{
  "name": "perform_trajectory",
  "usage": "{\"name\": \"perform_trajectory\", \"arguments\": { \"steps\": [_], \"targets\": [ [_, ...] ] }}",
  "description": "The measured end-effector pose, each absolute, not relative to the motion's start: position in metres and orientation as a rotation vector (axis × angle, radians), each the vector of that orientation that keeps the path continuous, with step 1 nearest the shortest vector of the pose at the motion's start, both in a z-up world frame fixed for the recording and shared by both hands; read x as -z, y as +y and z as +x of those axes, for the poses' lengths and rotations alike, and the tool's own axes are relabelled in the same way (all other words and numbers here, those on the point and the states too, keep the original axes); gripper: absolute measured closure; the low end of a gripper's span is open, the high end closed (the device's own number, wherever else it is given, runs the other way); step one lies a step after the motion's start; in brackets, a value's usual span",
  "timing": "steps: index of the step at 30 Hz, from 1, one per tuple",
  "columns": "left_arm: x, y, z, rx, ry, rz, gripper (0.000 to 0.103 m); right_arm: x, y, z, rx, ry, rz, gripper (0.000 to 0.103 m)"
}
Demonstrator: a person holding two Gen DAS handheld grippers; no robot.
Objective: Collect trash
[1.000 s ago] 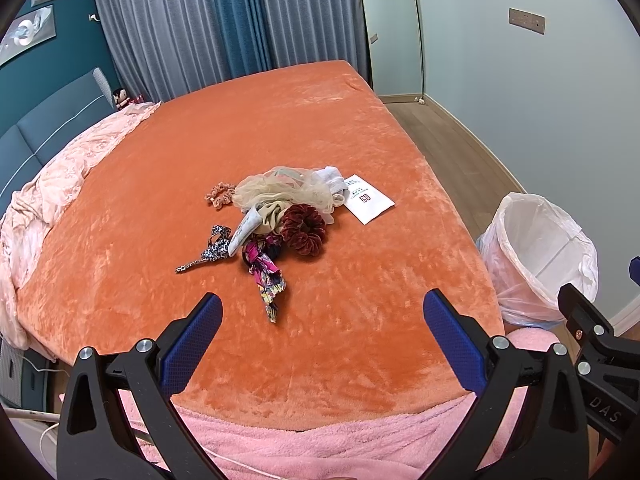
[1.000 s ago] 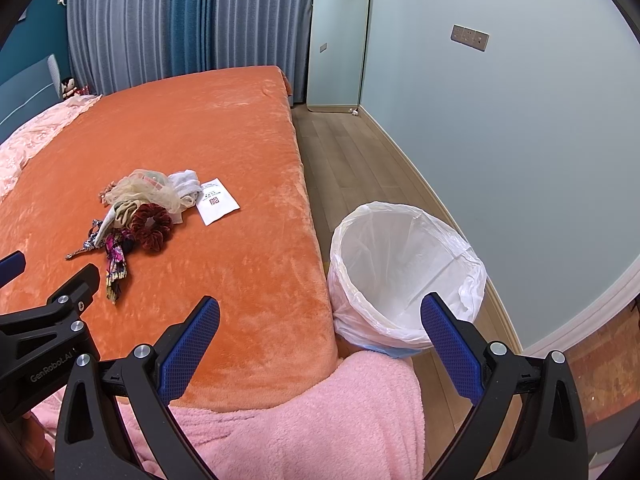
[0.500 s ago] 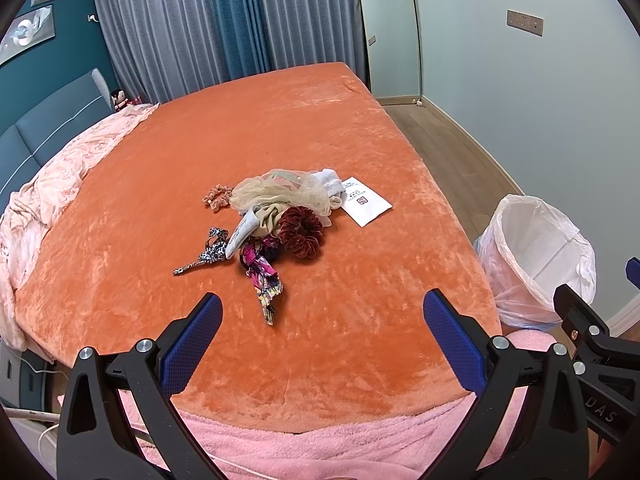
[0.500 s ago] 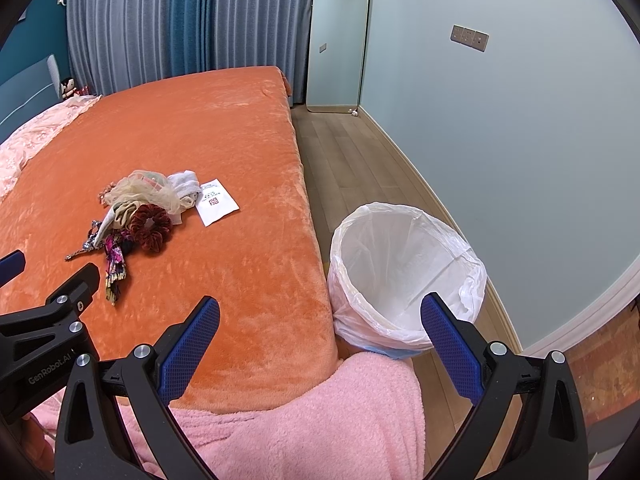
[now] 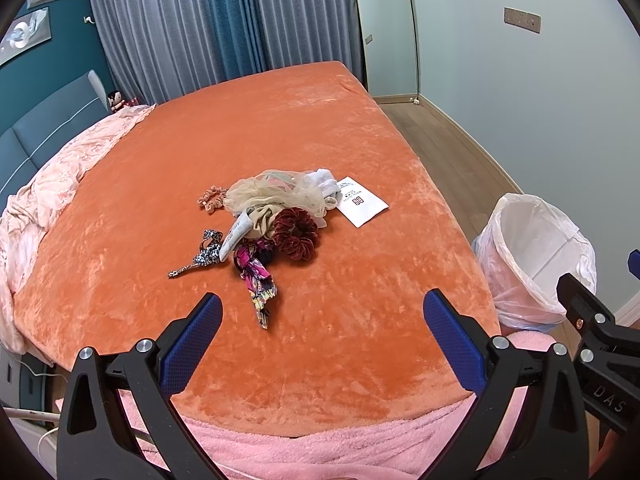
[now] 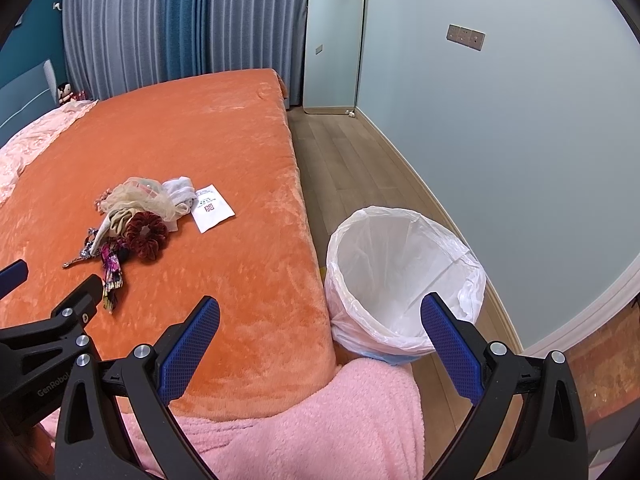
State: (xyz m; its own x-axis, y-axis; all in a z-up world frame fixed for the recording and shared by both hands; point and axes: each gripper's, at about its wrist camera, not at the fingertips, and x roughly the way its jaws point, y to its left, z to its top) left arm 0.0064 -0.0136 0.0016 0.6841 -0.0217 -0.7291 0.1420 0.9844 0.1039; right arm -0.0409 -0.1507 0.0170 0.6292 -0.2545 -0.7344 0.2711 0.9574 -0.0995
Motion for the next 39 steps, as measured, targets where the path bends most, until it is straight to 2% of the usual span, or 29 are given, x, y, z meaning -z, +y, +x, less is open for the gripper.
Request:
{"name": "perform_trajectory", "arguments": {
  "steps": [39],
  "targets": [
    [-0.0027,-0.0152,0.0075,0.091,0.806,0.145,0.007,-0.0206,-0.1491,-0.0382,0.301,0.824,0.016,0.007]
  ]
}}
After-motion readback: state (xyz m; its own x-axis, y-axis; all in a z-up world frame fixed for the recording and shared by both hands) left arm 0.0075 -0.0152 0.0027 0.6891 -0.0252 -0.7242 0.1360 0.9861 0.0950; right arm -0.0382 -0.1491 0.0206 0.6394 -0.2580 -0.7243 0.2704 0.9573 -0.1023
